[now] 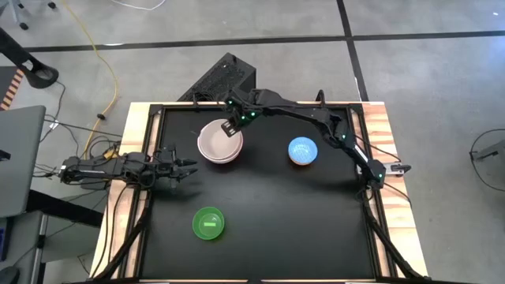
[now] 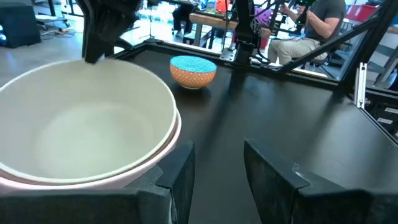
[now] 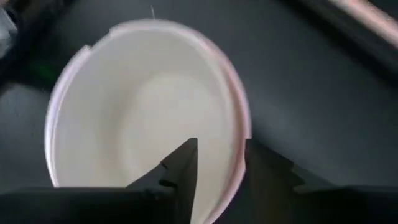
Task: Nest bowls inside each other
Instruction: Stack the gray bowl on the orange bowl, then stack the blue patterned bowl on the gray bowl
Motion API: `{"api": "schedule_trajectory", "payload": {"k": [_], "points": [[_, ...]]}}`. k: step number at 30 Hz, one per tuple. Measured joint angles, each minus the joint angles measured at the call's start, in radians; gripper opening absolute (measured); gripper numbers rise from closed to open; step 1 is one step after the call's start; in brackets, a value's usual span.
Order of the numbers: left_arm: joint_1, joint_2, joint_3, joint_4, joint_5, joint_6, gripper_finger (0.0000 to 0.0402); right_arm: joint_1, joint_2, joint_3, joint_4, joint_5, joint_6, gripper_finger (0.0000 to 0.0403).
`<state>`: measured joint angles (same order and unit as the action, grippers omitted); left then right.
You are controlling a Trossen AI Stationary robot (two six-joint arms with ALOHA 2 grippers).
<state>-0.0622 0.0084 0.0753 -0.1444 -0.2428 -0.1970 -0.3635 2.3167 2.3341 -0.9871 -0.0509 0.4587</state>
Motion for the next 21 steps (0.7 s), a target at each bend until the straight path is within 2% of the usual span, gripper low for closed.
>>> {"api": "schedule_trajectory", "payload": {"k": [5, 11, 15, 21], "points": [[0.0, 0.0, 0.0, 0.0, 0.0, 0.0, 0.0128, -0.02, -0.04, 0.011, -0.007, 0.0, -0.021, 0.0167], [0.0, 0.0, 0.0, 0.0, 0.0, 0.003, 0.0128, 0.006, -0.083, 0.012, 0.007, 0.005, -0.06, 0.016], [0.0, 0.0, 0.0, 0.0, 0.0, 0.004, 0.0128, 0.101, -0.083, -0.016, 0.035, 0.024, -0.131, 0.0141], [0.0, 0.0, 0.001, -0.015, 0.001, 0.001, 0.0128, 0.311, -0.079, -0.069, 0.134, 0.18, -0.178, 0.0111]]}}
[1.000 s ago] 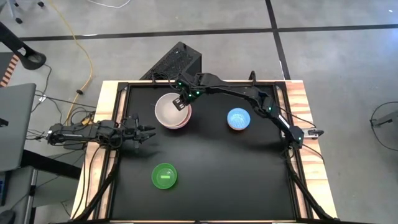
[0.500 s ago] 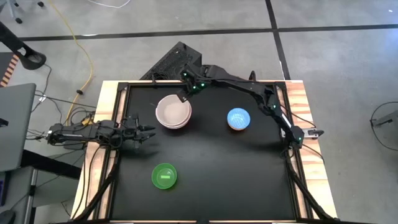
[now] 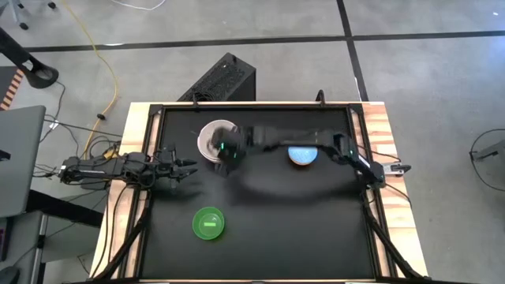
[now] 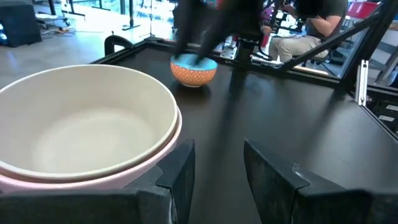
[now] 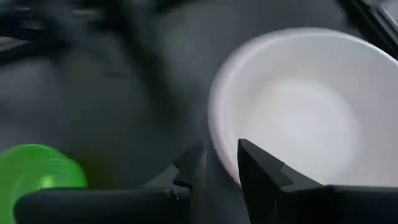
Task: Nest bowls inside each other
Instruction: Stack the blue patterned bowl on the gray bowl
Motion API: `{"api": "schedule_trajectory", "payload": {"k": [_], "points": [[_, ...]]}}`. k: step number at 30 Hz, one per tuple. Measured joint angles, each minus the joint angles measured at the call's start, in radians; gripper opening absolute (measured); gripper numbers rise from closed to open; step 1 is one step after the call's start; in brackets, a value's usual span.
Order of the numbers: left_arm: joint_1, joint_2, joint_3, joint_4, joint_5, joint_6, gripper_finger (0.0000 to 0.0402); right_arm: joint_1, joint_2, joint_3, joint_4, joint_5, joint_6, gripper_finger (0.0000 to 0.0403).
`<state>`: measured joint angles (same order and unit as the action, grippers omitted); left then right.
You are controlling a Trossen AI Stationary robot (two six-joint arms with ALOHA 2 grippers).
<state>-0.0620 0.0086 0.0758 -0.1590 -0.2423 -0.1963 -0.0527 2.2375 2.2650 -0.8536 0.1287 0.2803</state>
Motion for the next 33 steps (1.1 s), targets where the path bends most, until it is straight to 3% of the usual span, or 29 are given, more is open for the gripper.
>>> {"api": "schedule_trajectory", "payload": {"k": [4, 9, 14, 19, 23, 27, 33], "points": [[0.0, 0.0, 0.002, -0.01, 0.003, -0.011, 0.0128, 0.127, 0.0, -0.061, 0.124, 0.094, -0.001, 0.0099], [0.0, 0.0, 0.002, -0.012, 0.003, -0.031, 0.0128, 0.262, 0.0, -0.158, 0.255, 0.058, -0.023, 0.0091], [0.0, 0.0, 0.003, -0.014, 0.003, -0.033, 0.0128, 0.331, 0.005, -0.241, 0.21, 0.183, 0.11, 0.009], [0.0, 0.0, 0.003, -0.014, 0.004, -0.052, 0.0128, 0.329, -0.031, -0.207, -0.032, 0.246, 0.206, 0.0096], [0.0, 0.0, 0.003, -0.015, 0.02, -0.057, 0.0128, 0.308, -0.116, -0.222, -0.186, 0.256, 0.138, 0.0103], [0.0, 0.0, 0.003, -0.016, 0.028, -0.062, 0.0128, 0.257, -0.23, -0.258, -0.353, 0.342, 0.134, 0.0103], [0.0, 0.0, 0.003, -0.016, 0.028, -0.061, 0.0128, 0.127, -0.48, -0.541, -0.385, 0.398, 0.15, 0.0103]]}}
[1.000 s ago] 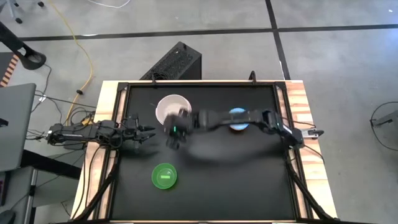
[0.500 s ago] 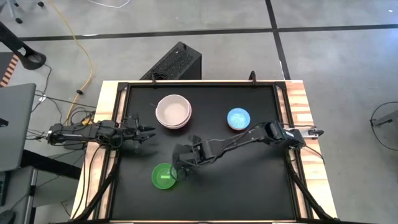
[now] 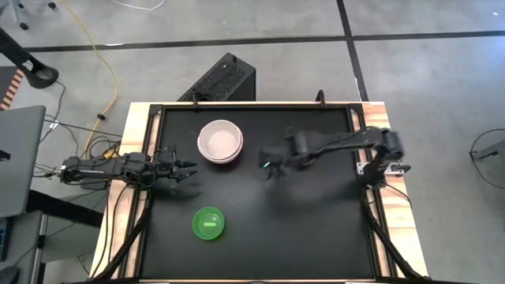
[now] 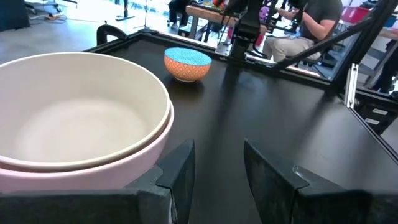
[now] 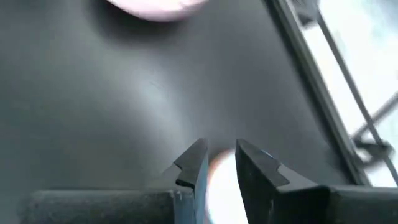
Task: Nest bowls inside each other
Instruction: Stack the blue patterned bowl on the gray bowl
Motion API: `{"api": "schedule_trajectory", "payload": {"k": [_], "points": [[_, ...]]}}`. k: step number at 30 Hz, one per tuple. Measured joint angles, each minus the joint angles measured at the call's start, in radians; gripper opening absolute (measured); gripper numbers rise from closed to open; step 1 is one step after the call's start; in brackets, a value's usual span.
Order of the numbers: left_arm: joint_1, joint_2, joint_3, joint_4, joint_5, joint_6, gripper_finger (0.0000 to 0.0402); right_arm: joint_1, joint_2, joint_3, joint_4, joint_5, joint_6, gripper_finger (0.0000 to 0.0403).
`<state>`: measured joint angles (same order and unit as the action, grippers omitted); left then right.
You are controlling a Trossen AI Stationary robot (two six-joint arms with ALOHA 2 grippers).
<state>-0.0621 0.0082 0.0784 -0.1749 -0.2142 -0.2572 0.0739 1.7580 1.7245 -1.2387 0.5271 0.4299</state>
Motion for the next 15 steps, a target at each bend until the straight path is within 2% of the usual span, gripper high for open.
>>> {"api": "schedule_trajectory", "payload": {"k": [2, 8, 11, 15], "points": [[0.0, 0.0, 0.0, 0.0, 0.0, 0.0, 0.0128, -0.065, -0.107, -0.137, 0.029, -0.019, 0.012, 0.0103], [0.0, 0.0, 0.0, 0.0, -0.002, 0.001, 0.0128, -0.318, -0.362, -0.468, 0.164, -0.192, 0.131, 0.0105], [0.0, 0.0, 0.0, 0.001, -0.015, 0.01, 0.0128, -0.405, -0.416, -0.56, 0.208, -0.299, 0.115, 0.012], [0.0, 0.0, 0.0, 0.003, -0.037, 0.013, 0.0128, -0.481, -0.414, -0.636, 0.218, -0.36, 0.087, 0.0163]]}}
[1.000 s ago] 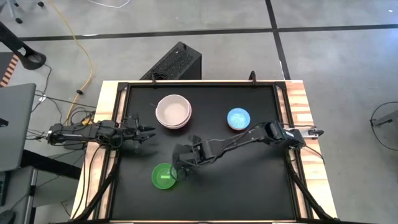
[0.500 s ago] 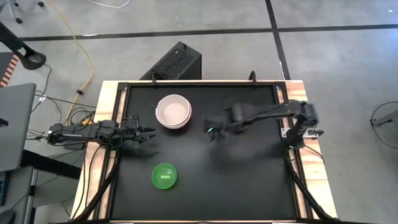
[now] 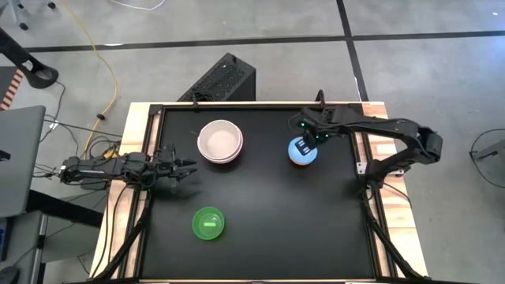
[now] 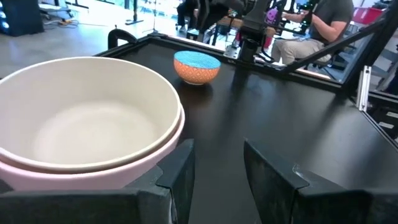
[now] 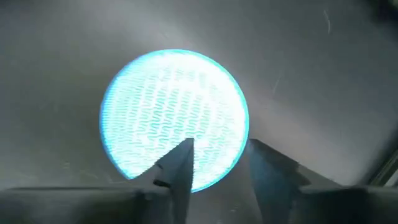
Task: Nest bowls inside each other
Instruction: Stack the blue patterned bowl on the gray bowl
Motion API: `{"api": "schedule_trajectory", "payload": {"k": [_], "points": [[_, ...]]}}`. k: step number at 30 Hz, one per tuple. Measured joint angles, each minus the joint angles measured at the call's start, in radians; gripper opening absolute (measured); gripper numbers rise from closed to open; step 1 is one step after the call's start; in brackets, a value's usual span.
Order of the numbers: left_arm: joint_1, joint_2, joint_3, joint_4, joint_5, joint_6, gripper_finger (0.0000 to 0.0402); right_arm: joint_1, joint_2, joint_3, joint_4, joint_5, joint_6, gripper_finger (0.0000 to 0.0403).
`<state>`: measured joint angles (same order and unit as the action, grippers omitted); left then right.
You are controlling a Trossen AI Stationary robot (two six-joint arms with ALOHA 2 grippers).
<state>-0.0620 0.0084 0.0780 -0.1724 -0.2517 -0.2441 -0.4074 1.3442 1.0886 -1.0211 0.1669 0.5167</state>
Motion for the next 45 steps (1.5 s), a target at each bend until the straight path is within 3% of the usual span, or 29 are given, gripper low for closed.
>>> {"api": "schedule_trajectory", "payload": {"k": [8, 19, 25, 34, 39, 45], "points": [[0.0, 0.0, -0.002, 0.01, -0.024, 0.023, 0.0128, -0.04, 0.097, -0.033, 0.022, -0.043, -0.094, 0.0258], [0.0, 0.0, -0.001, 0.007, -0.024, 0.03, 0.0128, -0.125, 0.257, -0.033, 0.047, -0.09, -0.202, 0.0261], [0.0, 0.0, -0.001, 0.007, -0.024, 0.03, 0.0128, -0.167, 0.308, -0.033, 0.065, -0.098, -0.247, 0.0212], [0.0, 0.0, -0.001, 0.006, -0.025, 0.031, 0.0128, -0.224, 0.29, -0.022, 0.05, -0.142, -0.292, 0.0023], [0.0, 0.0, -0.001, 0.006, -0.025, 0.031, 0.0128, -0.233, 0.251, 0.043, -0.037, -0.173, -0.255, 0.002], [0.0, 0.0, -0.001, 0.006, -0.025, 0.06, 0.0128, -0.115, 0.23, 0.226, -0.13, -0.185, -0.15, 0.0015]]}}
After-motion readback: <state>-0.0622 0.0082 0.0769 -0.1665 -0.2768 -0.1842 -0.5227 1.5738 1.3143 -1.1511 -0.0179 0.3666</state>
